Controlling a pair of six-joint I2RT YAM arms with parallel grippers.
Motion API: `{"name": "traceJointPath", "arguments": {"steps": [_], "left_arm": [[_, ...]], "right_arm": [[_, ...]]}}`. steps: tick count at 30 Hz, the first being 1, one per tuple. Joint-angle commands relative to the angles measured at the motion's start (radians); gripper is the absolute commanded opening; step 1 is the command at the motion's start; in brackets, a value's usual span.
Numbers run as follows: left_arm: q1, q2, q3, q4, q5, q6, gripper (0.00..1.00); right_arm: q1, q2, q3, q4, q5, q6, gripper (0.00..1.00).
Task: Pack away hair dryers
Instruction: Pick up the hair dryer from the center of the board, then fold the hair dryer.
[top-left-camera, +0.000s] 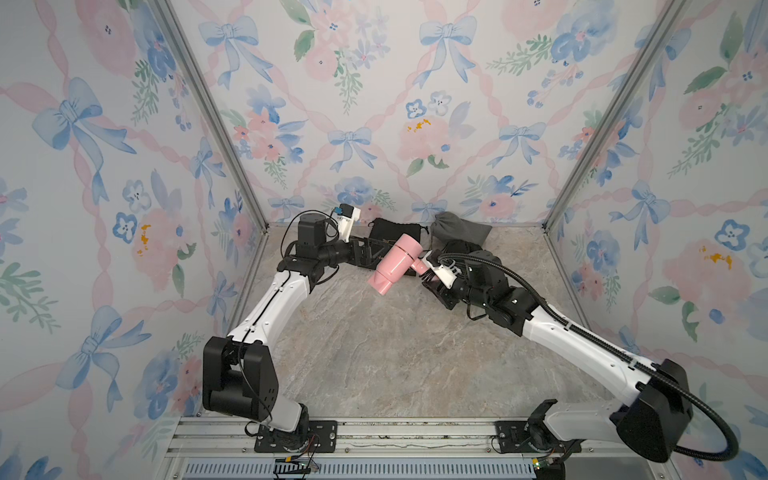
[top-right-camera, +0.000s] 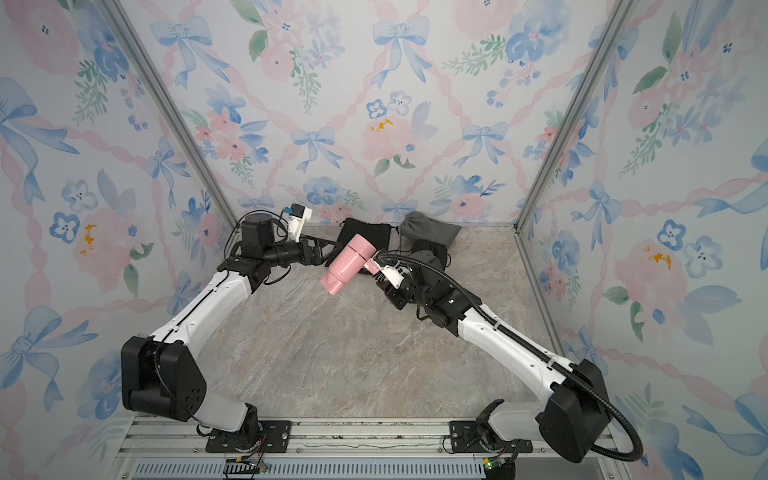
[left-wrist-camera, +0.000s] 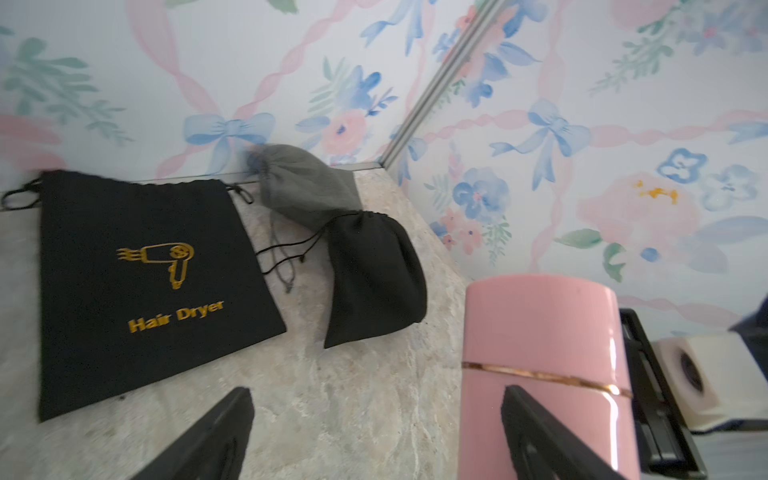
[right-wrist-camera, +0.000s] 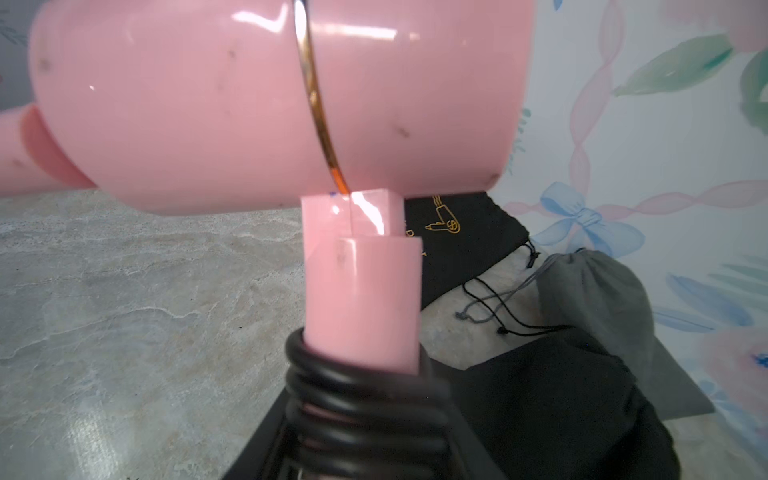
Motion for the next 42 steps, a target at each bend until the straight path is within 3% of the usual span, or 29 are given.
{"name": "traceJointPath", "arguments": {"steps": [1,8,17,29,42], "left_arm": [[-0.049,-0.005,0.064,-0.003,0.154,0.073,0.95],[-0.088,0.040,0.146,-0.003,0.215,0.043,0.96],[-0.119,0.067,0.146,-0.002,0.237,0.012,0.96],[-0.175,0.083,0.147,-0.001,0.260,-0.013,0.95],[-0.199,0.106,0.148,-0.002,0.197,-0.012,0.92]], "right_arm": [[-0.014,-0.040,-0.015,0.032,0.014,-0.057,0.29],[-0.015,-0.107,-0.057,0.033,0.049,-0.101,0.29],[-0.015,-0.197,-0.119,0.109,0.090,-0.150,0.29],[0.008,-0.189,-0.085,0.132,0.117,-0.249,0.29],[0.023,-0.144,0.014,0.064,0.083,-0.323,0.29]]}}
